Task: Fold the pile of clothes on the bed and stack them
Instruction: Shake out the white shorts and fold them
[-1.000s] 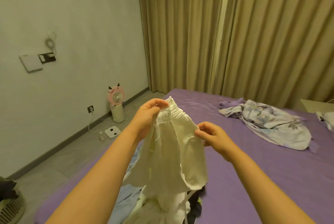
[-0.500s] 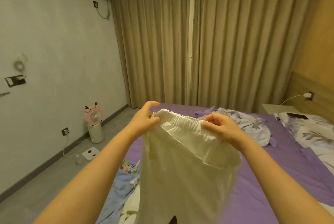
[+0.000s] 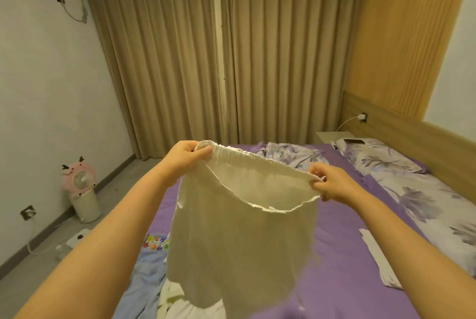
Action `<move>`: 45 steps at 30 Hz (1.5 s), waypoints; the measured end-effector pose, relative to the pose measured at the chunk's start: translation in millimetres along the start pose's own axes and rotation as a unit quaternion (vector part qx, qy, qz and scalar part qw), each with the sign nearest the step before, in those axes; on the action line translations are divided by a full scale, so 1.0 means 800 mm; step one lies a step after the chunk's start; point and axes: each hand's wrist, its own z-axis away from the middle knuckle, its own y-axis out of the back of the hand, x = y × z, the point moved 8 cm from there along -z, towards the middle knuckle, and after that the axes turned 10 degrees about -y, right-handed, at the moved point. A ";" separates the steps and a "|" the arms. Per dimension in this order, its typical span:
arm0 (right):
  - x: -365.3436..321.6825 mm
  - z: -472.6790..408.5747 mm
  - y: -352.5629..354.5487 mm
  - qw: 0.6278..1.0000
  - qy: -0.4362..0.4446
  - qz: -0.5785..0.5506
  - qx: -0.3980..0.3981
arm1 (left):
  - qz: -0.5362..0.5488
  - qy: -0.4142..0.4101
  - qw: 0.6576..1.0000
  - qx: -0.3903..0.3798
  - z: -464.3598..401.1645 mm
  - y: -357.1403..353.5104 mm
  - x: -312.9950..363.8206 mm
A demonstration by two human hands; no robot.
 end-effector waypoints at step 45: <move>0.144 0.124 0.218 0.961 -0.046 -0.212 -0.172 | 0.043 0.042 0.992 -0.108 -0.008 -0.210 0.072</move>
